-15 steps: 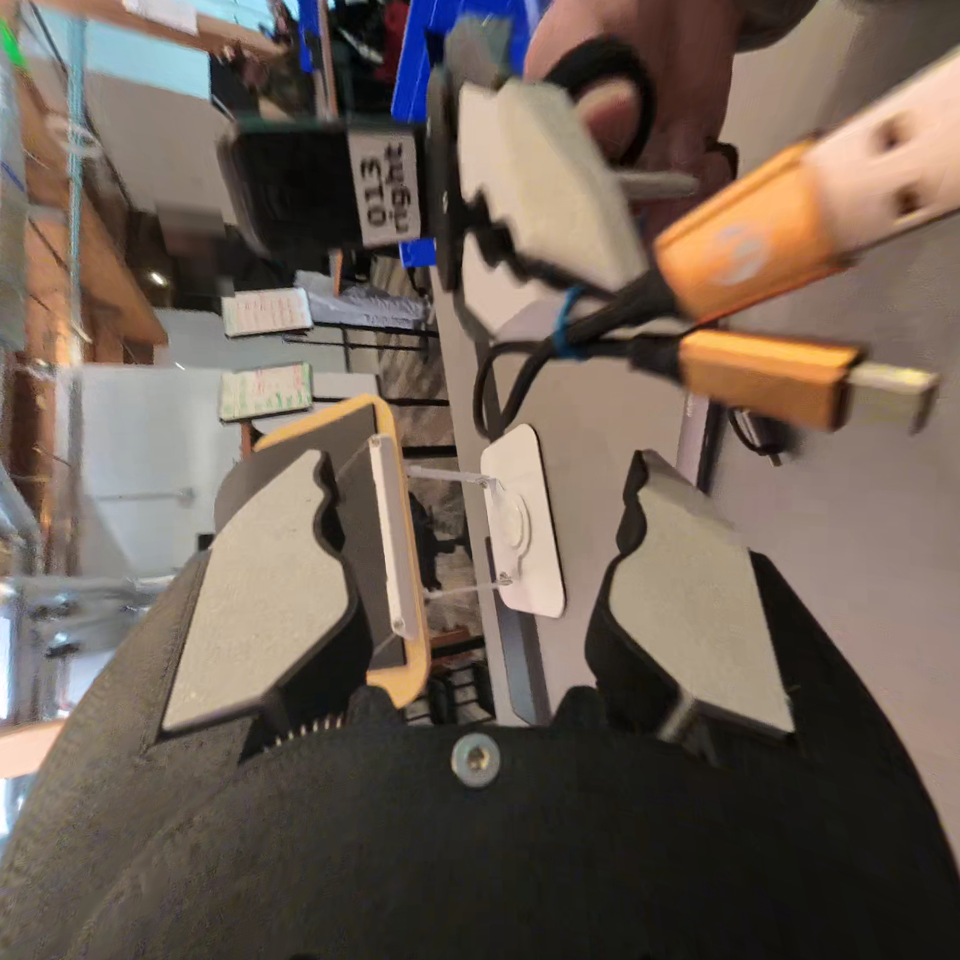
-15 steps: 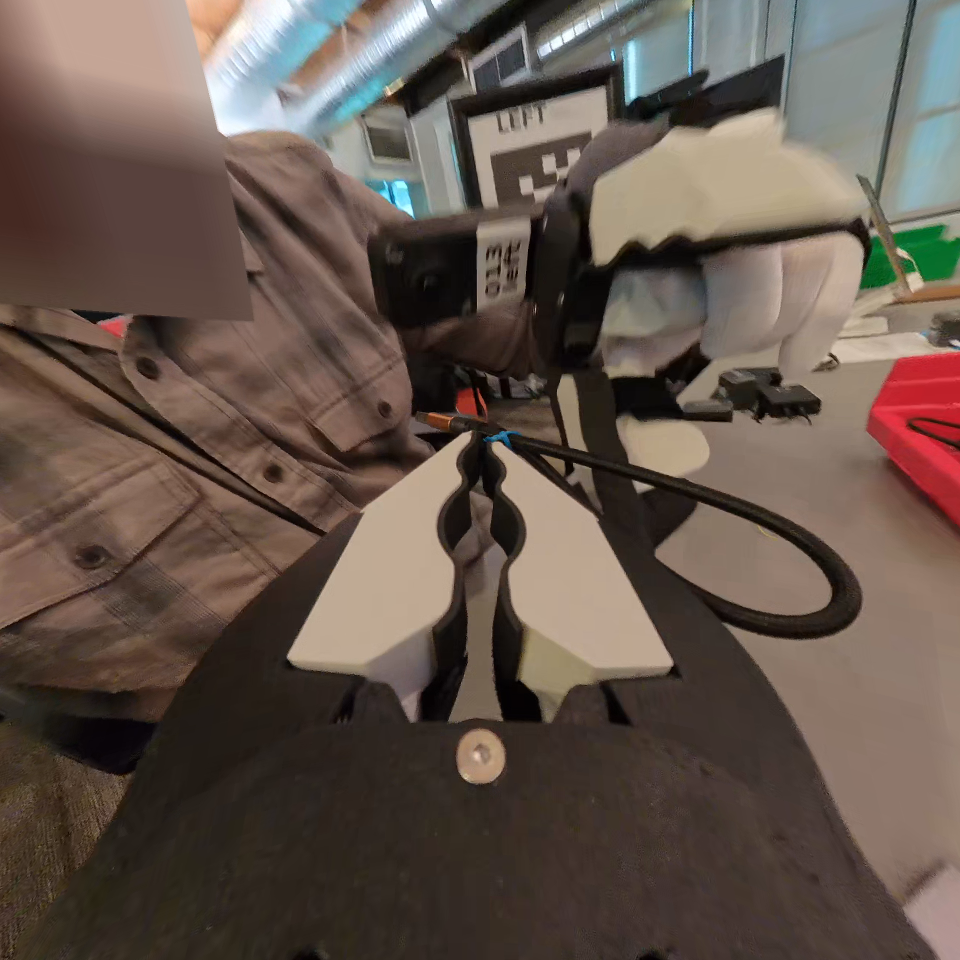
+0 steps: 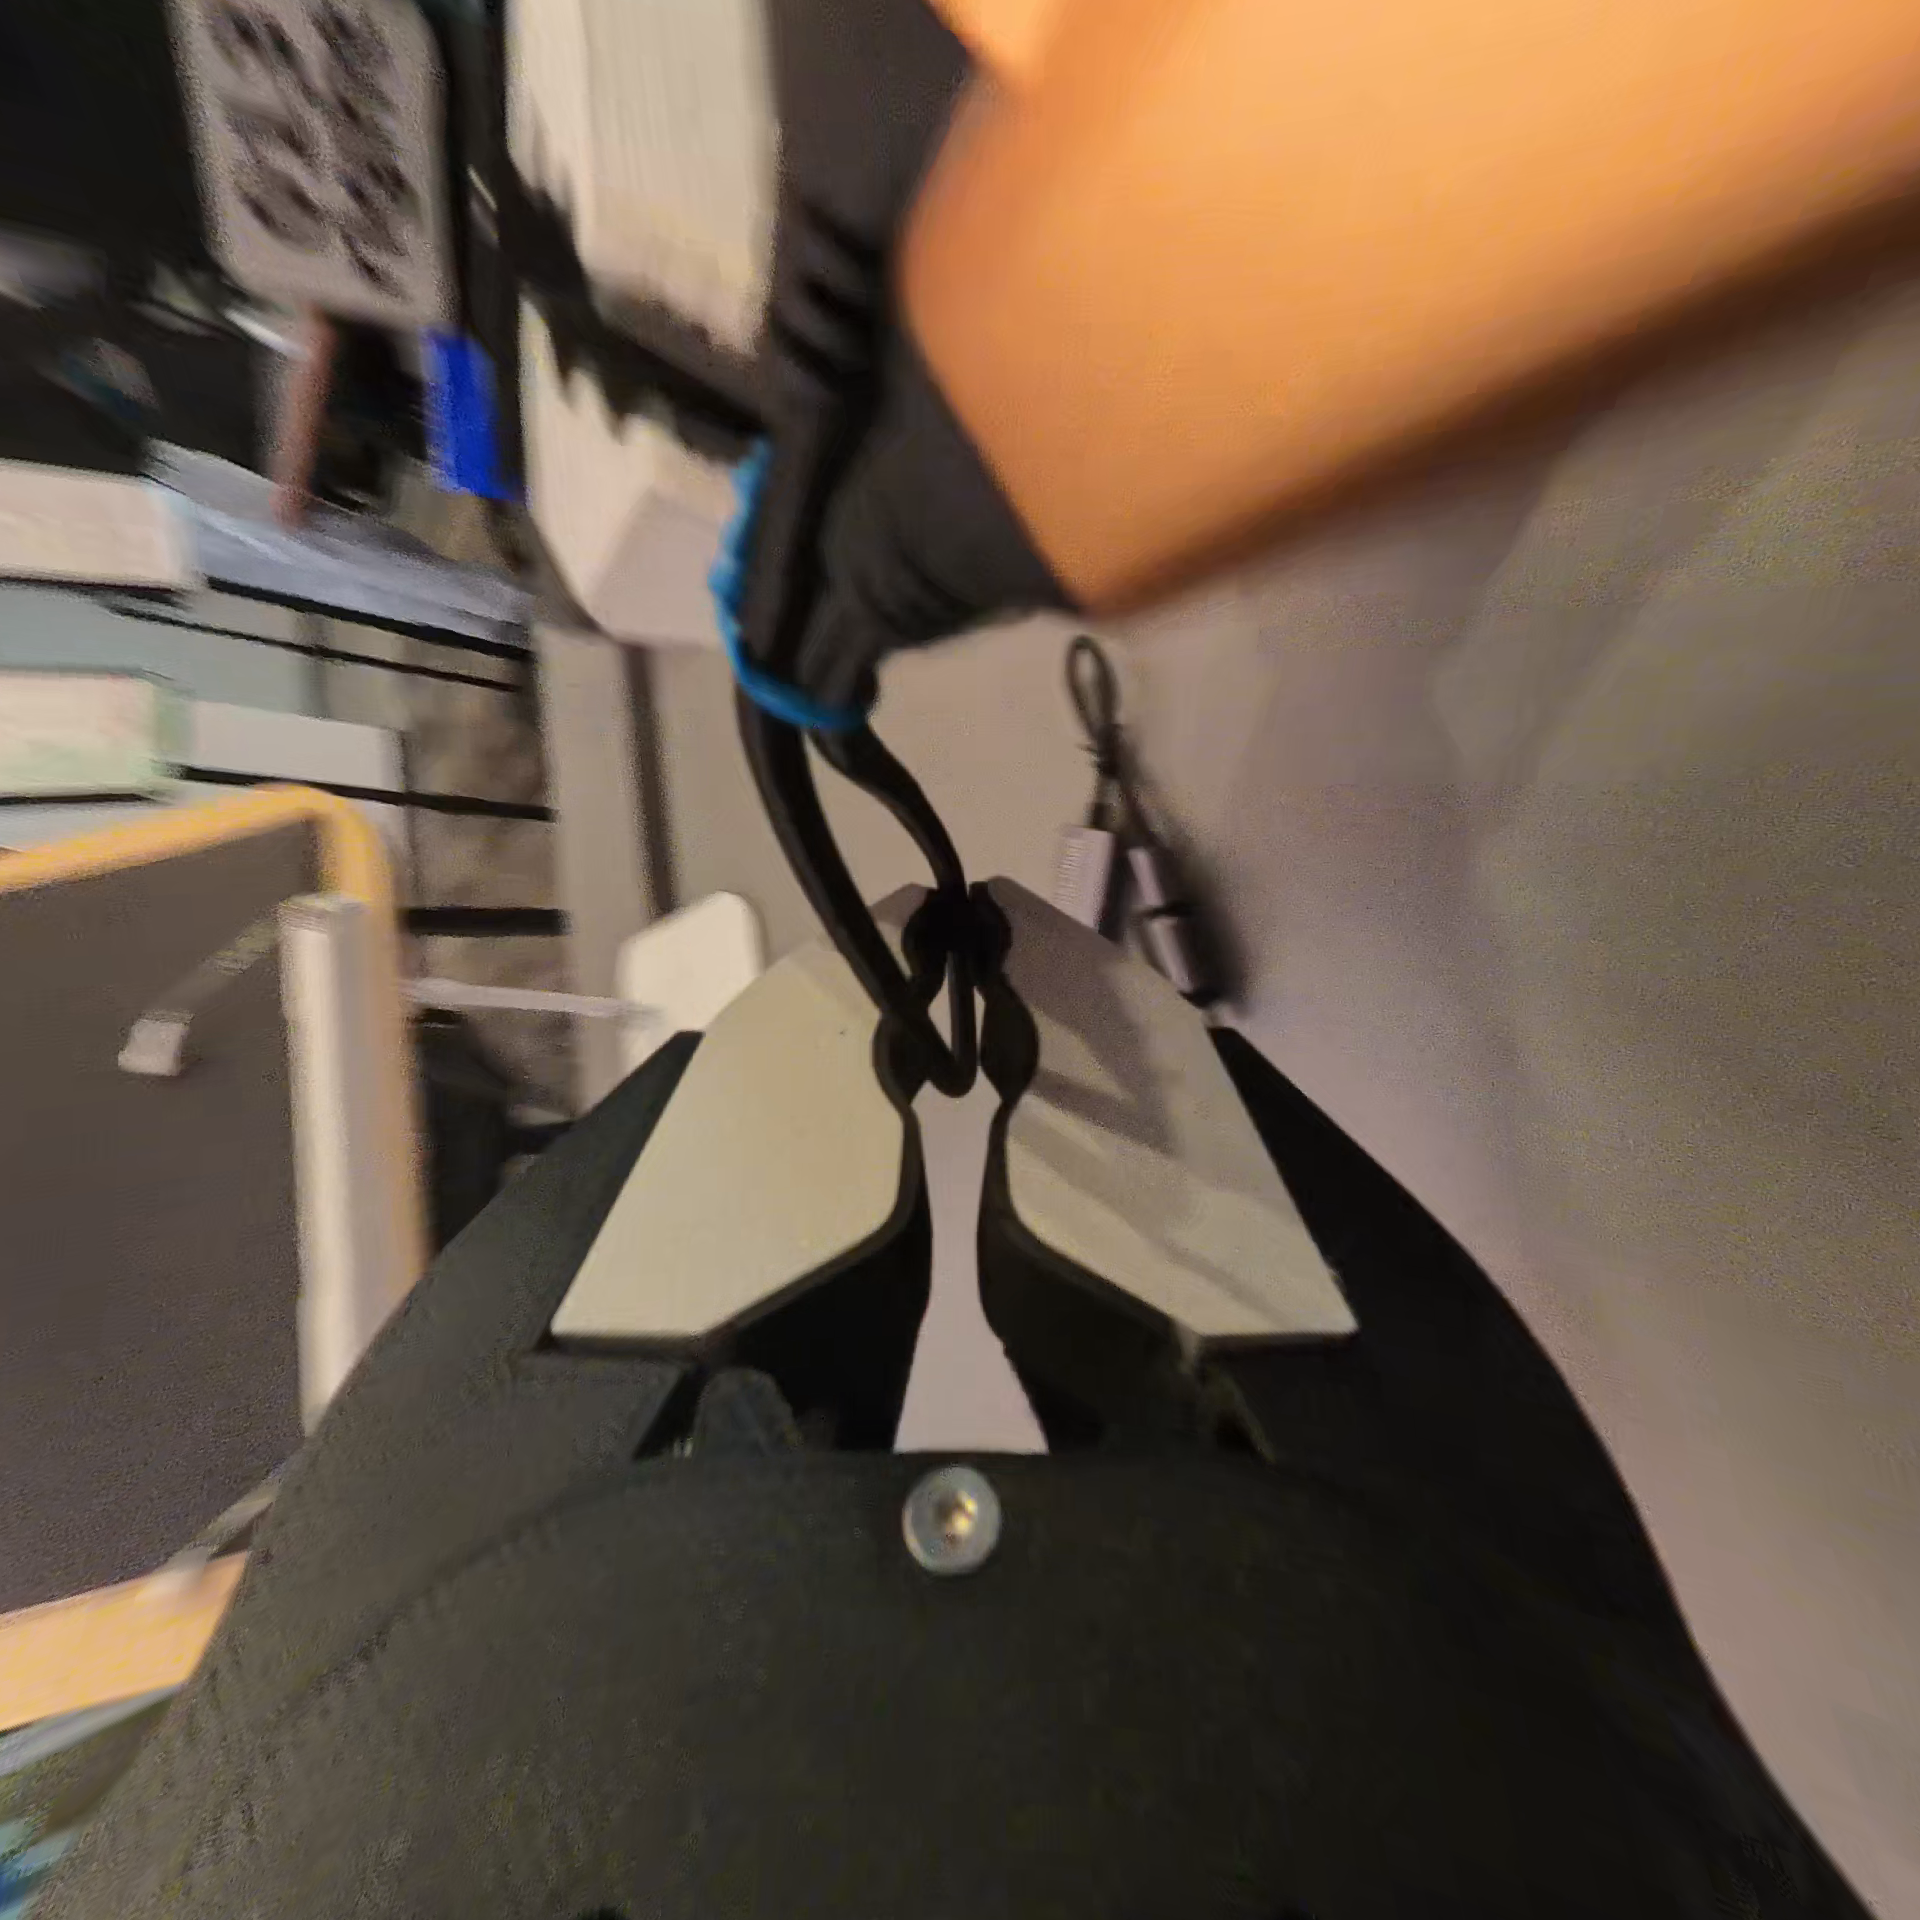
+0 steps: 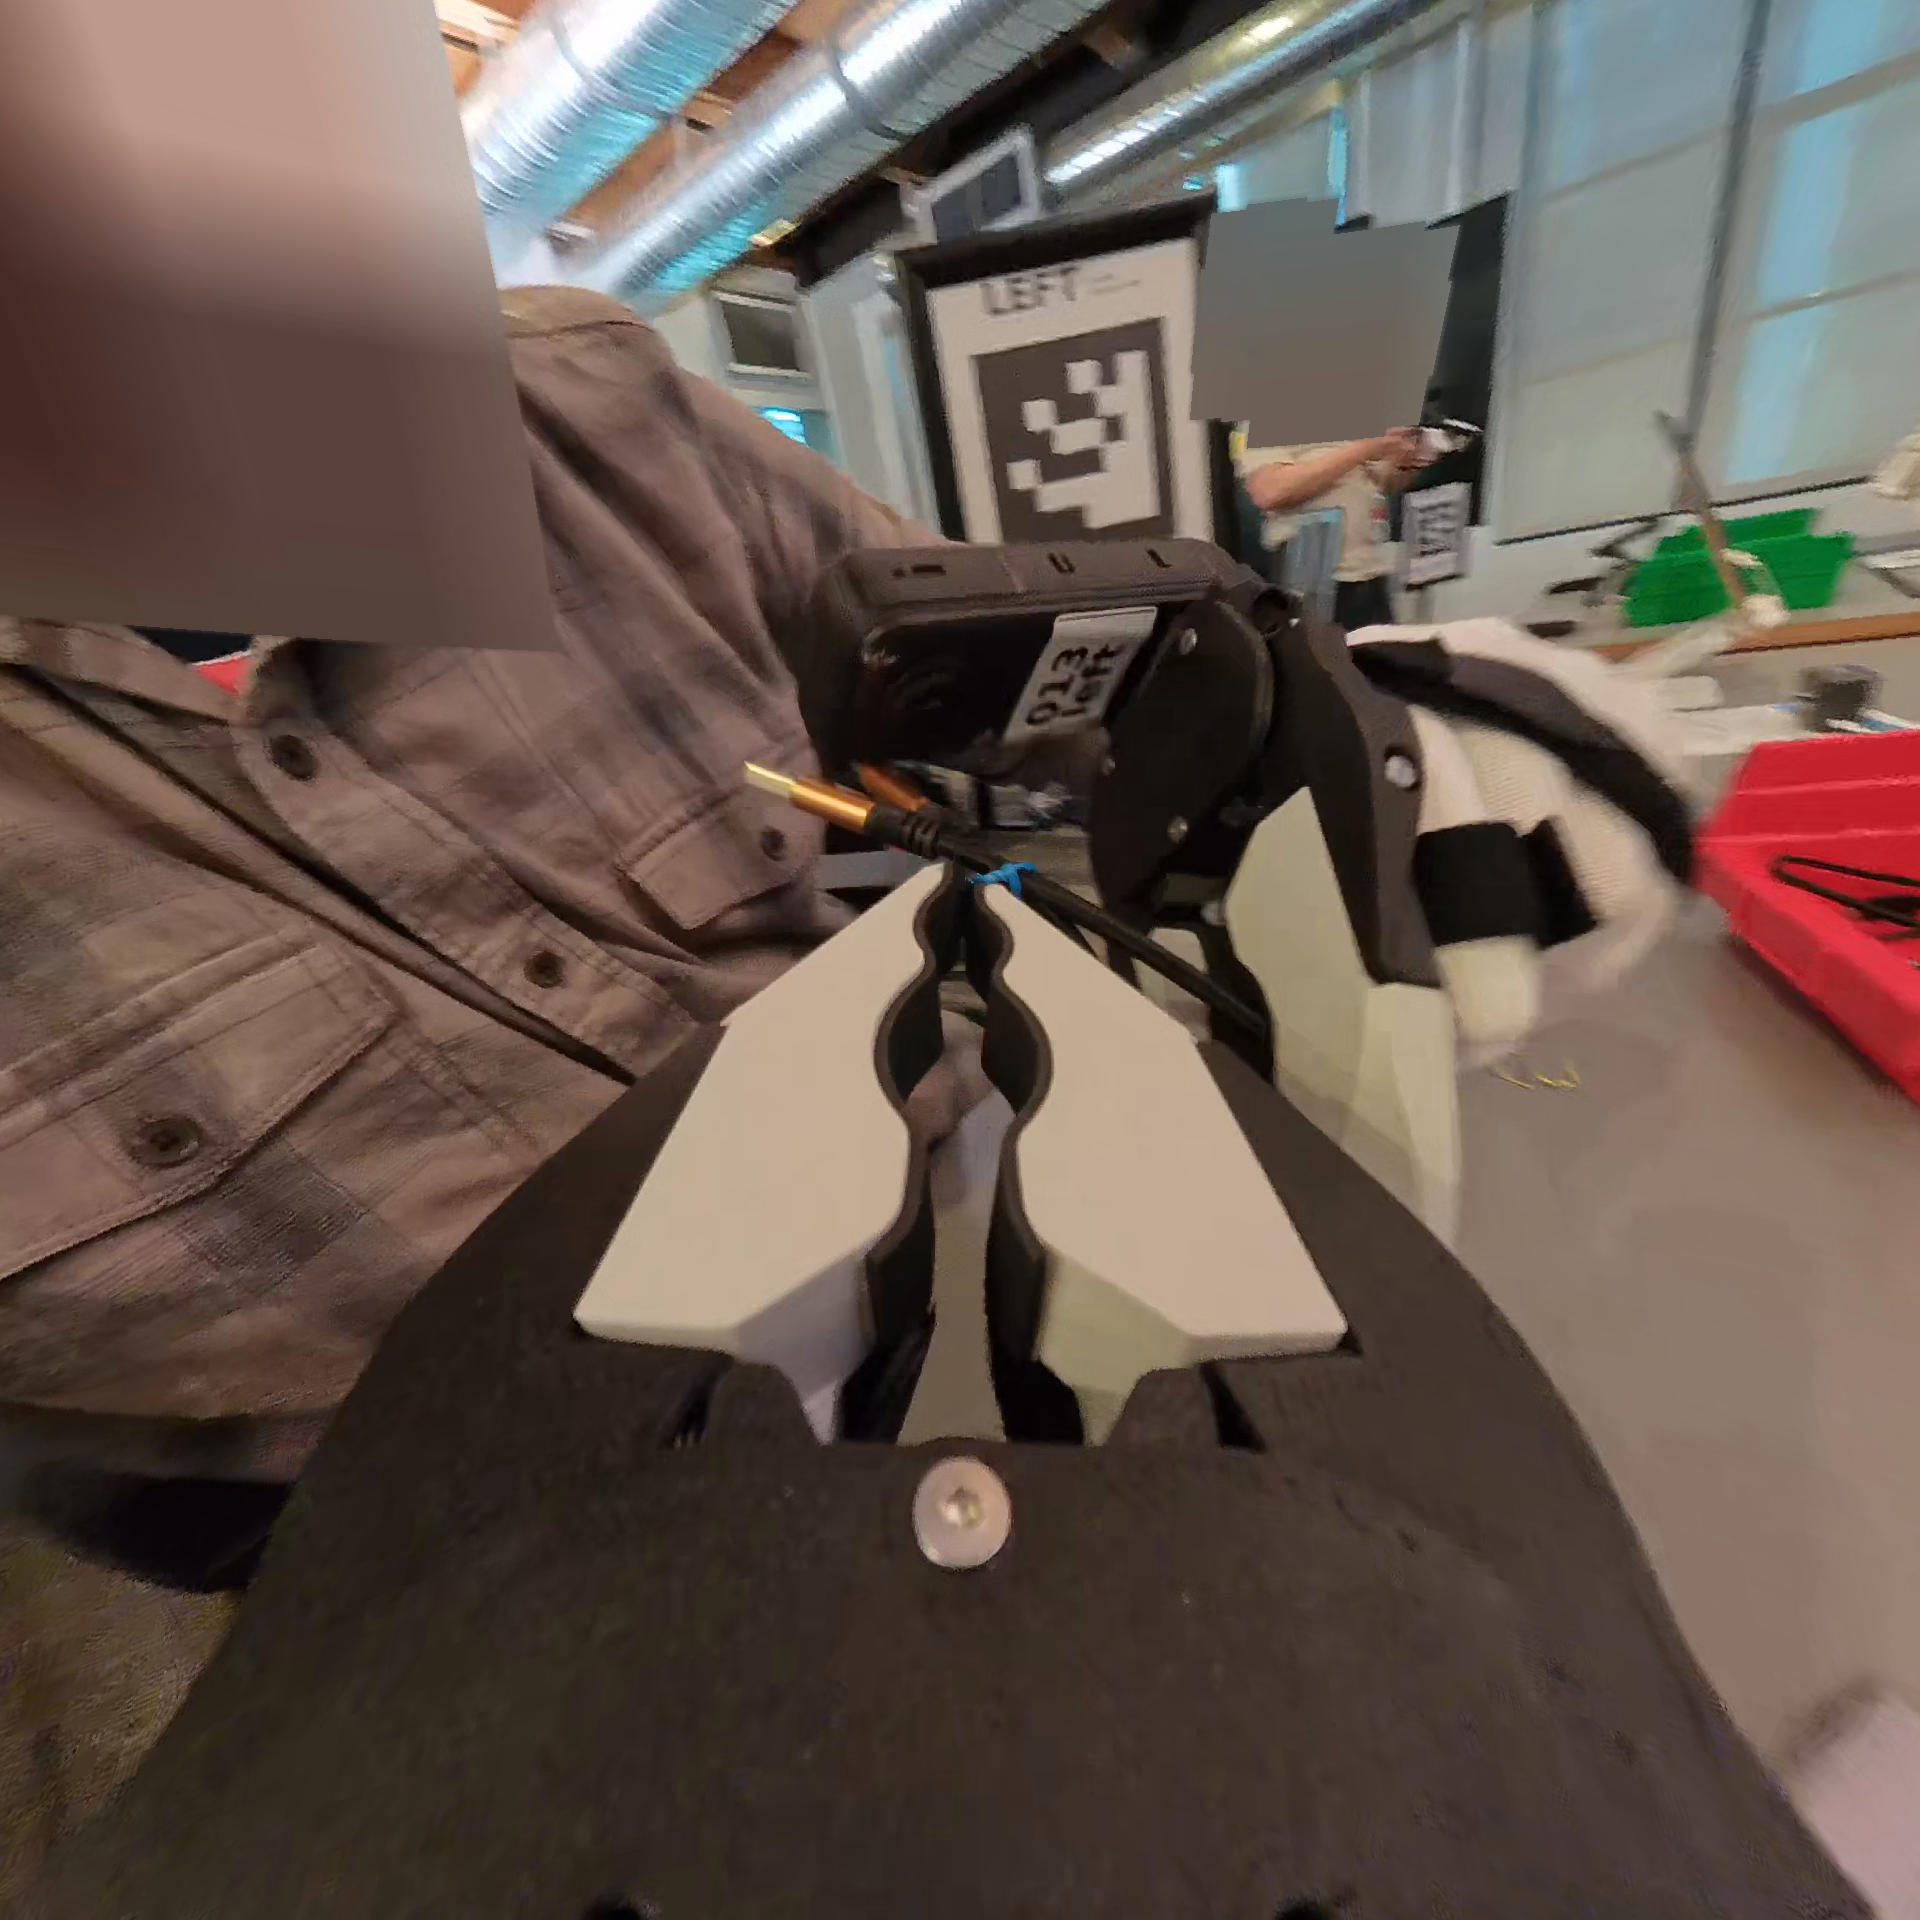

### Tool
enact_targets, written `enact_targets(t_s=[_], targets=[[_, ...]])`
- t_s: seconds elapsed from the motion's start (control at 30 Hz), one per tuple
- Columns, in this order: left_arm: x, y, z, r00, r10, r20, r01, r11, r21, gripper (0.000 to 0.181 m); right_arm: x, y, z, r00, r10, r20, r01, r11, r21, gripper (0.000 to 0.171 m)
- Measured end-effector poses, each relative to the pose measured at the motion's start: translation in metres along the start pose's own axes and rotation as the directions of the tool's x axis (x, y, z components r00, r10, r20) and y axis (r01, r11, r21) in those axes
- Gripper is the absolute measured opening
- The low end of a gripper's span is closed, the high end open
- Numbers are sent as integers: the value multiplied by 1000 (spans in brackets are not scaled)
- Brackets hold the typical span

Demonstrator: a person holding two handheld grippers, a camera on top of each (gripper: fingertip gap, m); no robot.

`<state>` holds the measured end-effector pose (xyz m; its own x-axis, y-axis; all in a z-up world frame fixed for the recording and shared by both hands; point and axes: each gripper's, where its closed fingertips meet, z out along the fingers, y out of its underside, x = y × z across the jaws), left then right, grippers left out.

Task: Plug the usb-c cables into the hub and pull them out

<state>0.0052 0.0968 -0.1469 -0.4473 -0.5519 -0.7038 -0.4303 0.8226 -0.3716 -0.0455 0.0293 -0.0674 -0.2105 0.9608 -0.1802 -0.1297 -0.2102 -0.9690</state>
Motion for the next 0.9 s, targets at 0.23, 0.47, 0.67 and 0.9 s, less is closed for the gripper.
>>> enact_targets(t_s=[0.23,0.47,0.67,0.9], targets=[[57,-13,-22,727,-506,-463,556,831,-35,4,54,10,-43,874,-208,-438,54,939,-340,0],[41,-73,-45,386,-626,-678,884,460,79,5,79,30,-45,698,-493,-519,75,772,-631,0],[-7,-81,-62,193,-622,-759,981,101,166,6,77,47,-34,607,-699,-378,139,561,-816,0],[-23,-73,-61,64,-626,-777,996,-14,92,28,82,41,-37,676,-559,-480,88,708,-701,0]])
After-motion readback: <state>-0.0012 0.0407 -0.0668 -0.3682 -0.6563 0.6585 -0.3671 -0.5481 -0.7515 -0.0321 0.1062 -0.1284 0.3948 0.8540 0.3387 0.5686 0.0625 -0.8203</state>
